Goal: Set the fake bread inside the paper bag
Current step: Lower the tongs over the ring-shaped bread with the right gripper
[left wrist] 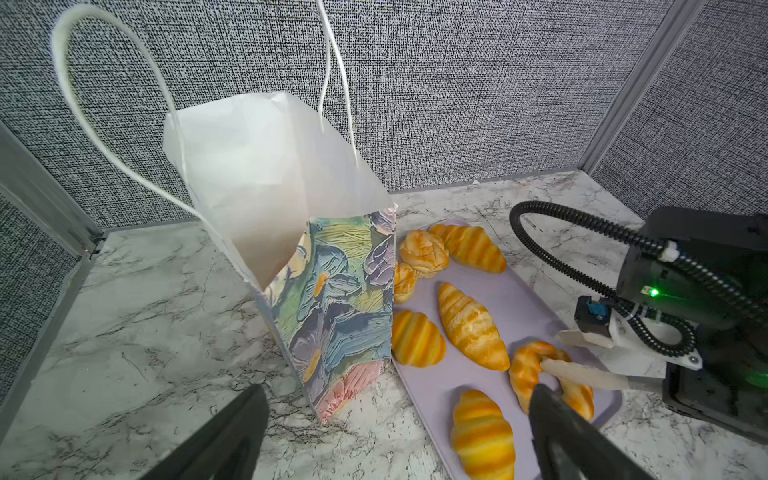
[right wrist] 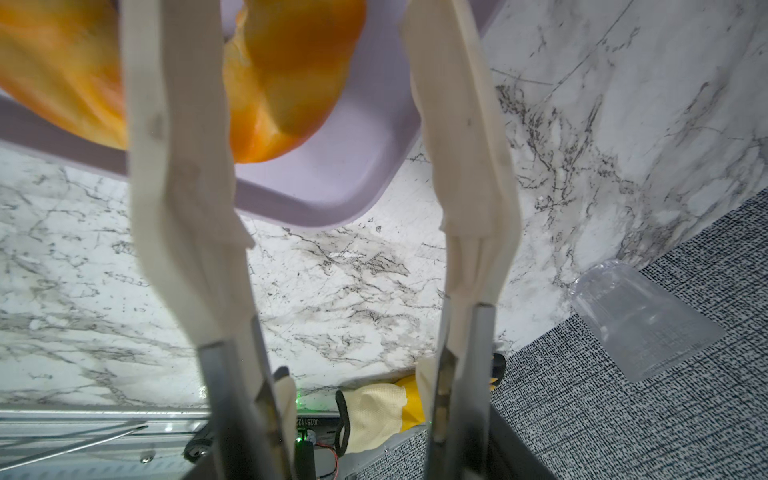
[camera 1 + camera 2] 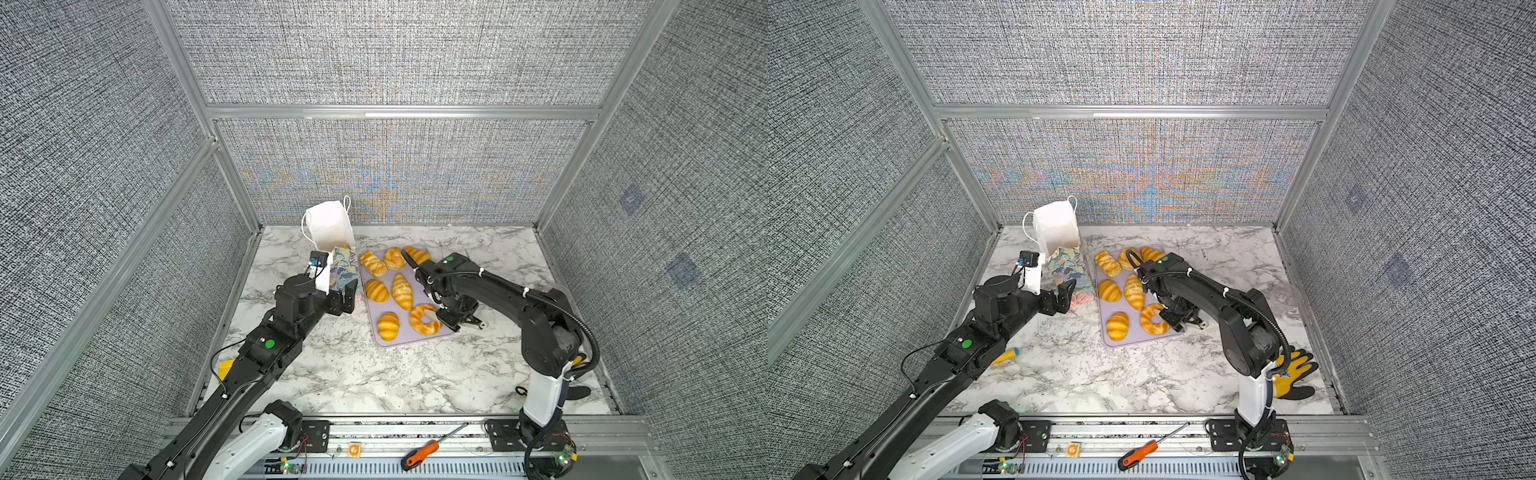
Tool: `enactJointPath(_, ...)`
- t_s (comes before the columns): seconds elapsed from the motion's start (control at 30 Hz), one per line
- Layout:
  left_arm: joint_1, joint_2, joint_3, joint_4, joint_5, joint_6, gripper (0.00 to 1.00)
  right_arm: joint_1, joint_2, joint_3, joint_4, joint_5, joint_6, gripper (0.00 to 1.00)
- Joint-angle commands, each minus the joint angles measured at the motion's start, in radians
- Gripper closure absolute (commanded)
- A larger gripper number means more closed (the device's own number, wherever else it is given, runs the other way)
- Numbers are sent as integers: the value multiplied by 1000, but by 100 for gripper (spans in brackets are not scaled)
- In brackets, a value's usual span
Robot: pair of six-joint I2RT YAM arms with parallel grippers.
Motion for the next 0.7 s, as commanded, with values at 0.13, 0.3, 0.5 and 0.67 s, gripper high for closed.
enactJointPath(0.13,-3,1,-2,10,-19,5,1,-10,7,8,-23,21,-12,43)
enactJointPath(0.3,-3,7,-1,11,-16,-2,1,-45,11,38,-14,18,1,46)
enactJointPath(0.5,-3,10,-2,16,-16,-14,1,-70,33,73,8,29,8,46)
enactJointPath(0.67,-3,8,-1,10,-19,-19,1,-64,26,105,21,-10,1,45)
